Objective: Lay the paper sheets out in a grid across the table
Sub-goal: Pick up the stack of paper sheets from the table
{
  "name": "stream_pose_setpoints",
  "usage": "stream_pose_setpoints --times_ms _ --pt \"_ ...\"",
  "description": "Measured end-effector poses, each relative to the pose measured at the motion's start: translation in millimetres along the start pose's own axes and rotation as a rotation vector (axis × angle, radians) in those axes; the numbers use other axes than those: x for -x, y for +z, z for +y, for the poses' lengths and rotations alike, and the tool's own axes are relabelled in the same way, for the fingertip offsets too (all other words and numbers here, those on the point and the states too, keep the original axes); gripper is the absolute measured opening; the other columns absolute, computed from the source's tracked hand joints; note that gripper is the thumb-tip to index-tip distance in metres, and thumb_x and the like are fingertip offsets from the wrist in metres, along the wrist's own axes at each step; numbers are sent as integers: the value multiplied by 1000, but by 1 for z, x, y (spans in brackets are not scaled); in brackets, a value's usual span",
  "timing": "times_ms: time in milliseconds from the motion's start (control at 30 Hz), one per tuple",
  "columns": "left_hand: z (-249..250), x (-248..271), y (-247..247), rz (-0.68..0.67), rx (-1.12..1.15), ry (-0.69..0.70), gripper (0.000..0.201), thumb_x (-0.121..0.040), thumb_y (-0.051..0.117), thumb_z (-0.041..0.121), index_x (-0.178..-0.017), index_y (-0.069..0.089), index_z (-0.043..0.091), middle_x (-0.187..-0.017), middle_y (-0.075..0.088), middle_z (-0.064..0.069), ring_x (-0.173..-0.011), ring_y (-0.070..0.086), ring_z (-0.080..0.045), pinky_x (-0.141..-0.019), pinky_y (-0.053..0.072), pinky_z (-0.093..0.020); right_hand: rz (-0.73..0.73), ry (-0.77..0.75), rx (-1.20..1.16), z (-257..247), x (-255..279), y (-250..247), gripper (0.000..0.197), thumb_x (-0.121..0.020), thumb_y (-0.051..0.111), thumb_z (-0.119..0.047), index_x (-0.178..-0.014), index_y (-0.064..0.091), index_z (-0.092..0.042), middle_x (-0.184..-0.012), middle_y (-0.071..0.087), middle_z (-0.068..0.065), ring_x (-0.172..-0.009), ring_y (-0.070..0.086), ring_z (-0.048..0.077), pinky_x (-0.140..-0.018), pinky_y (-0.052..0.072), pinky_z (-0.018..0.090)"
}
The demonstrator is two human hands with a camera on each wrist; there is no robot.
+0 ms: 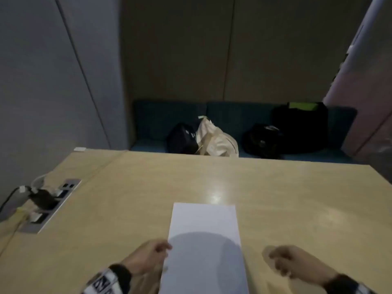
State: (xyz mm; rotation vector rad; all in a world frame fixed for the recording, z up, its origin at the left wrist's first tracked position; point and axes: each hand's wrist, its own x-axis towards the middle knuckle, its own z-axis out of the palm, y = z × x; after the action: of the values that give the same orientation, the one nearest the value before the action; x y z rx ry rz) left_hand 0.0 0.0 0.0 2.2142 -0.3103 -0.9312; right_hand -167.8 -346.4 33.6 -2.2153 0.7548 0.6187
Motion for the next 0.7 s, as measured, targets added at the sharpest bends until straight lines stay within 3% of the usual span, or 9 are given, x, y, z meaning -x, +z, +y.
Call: stream_pose_setpoints --times_ms 67,167,300,400,500,567,633,700 --pt "14 -17 0 69 -129 -49 22 -91 49 14 -113 56 14 -116 59 -8 -109 58 -23 -89 46 -26 51 -31 29 -31 -14 6 28 -94 43 -16 -98 64 2 -66 54 -4 -51 48 4 -48 36 10" --pt "29 -28 7 107 -256 -162 42 -88 52 23 -122 48 -1 -135 46 -19 -117 53 -33 -93 44 -34 28 -23 20 -53 -28 18 27 -90 50 -19 -65 56 -10 -62 54 4 -49 47 15 -47 41 20" --pt "37 -28 21 148 -296 -276 69 -82 66 33 -133 34 -1 -147 19 -22 -127 41 -37 -102 41 -38 15 0 -146 -71 -28 45 31 -87 59 -15 -59 48 -9 -53 45 7 -44 44 18 -45 41 22" --pt "40 -28 28 168 -320 -321 82 -73 76 31 -134 30 -1 -143 24 -20 -128 39 -37 -103 41 -41 27 -28 -94 -79 -31 61 36 -85 63 -17 -55 44 -9 -52 42 8 -43 40 20 -46 34 24" --pt "40 -29 31 196 -314 -359 87 -70 79 28 -134 28 -2 -141 30 -19 -129 39 -37 -105 40 -43 74 -11 -140 -83 -30 72 28 -81 67 -14 -63 48 -4 -56 41 8 -43 37 19 -46 29 24" --pt "37 -31 31 203 -290 -366 89 -69 81 31 -133 29 -2 -139 34 -19 -128 41 -37 -104 40 -44 117 13 -155 -85 -28 75 35 -78 69 -12 -56 44 -6 -52 38 5 -43 35 18 -44 27 24" --pt "33 -31 31 197 -278 -368 89 -65 82 33 -131 34 -3 -137 40 -20 -125 46 -37 -102 43 -45 114 35 -160 -84 -28 77 40 -77 70 -10 -51 41 -8 -51 38 5 -43 37 18 -42 28 24" --pt "32 -31 32 193 -266 -357 86 -62 84 34 -126 41 -3 -133 46 -20 -119 52 -37 -98 46 -46 96 58 -164 -88 -28 78 28 -76 71 -10 -60 48 -4 -60 47 9 -51 46 22 -43 33 24"
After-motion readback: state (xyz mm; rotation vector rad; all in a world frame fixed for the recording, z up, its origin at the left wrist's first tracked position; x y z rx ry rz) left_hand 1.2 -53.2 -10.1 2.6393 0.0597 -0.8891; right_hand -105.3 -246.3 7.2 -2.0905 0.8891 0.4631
